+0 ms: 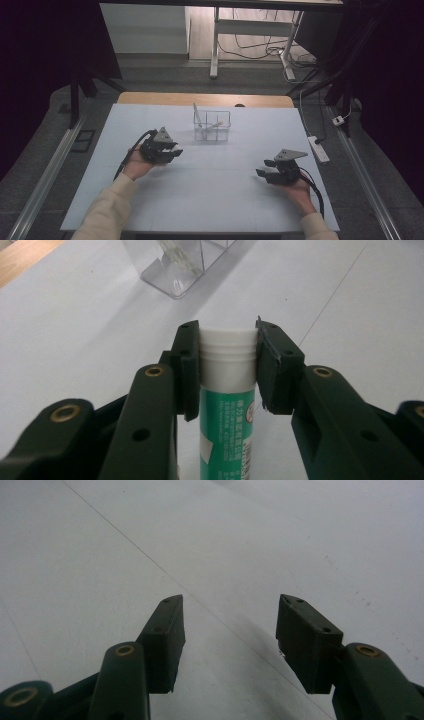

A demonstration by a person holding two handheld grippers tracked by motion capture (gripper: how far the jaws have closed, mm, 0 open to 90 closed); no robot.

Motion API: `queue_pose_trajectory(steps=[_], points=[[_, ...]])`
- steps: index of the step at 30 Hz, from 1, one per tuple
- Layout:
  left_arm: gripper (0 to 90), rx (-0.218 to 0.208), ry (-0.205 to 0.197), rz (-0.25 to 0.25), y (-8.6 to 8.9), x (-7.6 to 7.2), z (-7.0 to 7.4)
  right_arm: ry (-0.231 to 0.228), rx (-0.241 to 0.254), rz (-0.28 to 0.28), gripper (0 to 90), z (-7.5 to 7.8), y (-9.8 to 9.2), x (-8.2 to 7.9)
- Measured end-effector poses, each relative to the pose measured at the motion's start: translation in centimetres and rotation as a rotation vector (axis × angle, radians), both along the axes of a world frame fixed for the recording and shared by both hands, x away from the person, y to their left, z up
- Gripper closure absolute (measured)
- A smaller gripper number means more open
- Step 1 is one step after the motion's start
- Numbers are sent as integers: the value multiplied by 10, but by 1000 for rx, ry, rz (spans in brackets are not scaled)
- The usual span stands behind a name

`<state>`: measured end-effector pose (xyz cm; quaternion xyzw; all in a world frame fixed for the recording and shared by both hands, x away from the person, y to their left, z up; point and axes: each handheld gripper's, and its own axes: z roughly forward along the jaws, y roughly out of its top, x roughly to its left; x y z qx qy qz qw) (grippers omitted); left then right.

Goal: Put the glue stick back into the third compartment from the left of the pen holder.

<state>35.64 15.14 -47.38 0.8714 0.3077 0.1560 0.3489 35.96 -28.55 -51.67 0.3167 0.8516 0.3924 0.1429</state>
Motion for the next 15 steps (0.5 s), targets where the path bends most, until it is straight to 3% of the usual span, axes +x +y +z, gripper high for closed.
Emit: queue_pose_trajectory(steps=[15], points=[[653,-1,-1,-2,-1,0,-1,4,-27,8,444,-2,3,0]])
